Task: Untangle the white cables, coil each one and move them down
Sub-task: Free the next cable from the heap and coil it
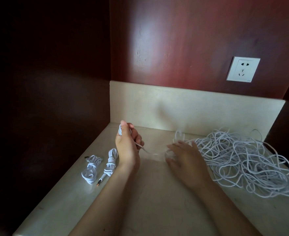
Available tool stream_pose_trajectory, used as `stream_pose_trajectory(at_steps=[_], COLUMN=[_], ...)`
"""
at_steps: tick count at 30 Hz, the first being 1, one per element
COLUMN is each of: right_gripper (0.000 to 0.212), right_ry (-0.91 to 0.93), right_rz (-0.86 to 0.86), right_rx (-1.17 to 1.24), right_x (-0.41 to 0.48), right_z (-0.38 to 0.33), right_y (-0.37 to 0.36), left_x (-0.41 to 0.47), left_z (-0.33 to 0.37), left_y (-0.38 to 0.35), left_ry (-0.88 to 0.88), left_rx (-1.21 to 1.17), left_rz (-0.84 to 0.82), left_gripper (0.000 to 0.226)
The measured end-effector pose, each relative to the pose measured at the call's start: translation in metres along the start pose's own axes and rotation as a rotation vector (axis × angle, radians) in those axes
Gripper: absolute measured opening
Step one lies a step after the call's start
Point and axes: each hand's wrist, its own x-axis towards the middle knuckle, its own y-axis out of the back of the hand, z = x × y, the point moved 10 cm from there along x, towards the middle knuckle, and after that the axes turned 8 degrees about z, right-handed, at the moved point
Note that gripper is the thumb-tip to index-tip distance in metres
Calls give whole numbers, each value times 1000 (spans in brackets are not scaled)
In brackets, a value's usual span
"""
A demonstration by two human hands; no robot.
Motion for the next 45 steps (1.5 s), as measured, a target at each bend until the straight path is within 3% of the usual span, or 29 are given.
stream_pose_trajectory(at_steps=[3,6,10,15,19,25,28,32,36,40,45], right_gripper=[52,39,22,28,22,23,21,24,17,7,7], right_ry=[114,58,3,132,197,133,48,-93,-90,-89,-73], right_rz=[-82,-161,-112,-15,160,239,287,274,233,210,211], right_rx=[88,196,115,300,441,533,608,678,678,661,653], right_x=[-4,-6,-2,0,0,0,1,0,-1,-1,-1], right_z=[-26,-23,-2,-16,-27,-25,-15,2,4,5,3], right_y=[-9,-12,-6,19,56,58,58,45,34,29,30], left_x=[0,1,4,9,10,-33,-63,-90,-96,-96,-87], left_z=[-1,12,32,15,-22,-75,-91,-100,-99,-95,-92], left_y=[1,14,37,36,24,-13,-19,-19,-22,-26,-27], left_ry=[6,-70,-188,-75,179,451,628,865,914,854,677], left_rx=[0,29,64,65,225,708,749,713,704,703,798], left_rz=[8,123,291,277,128,-401,-651,-804,-859,-899,-891], left_gripper=[37,38,37,35,33,62,66,73,79,80,47])
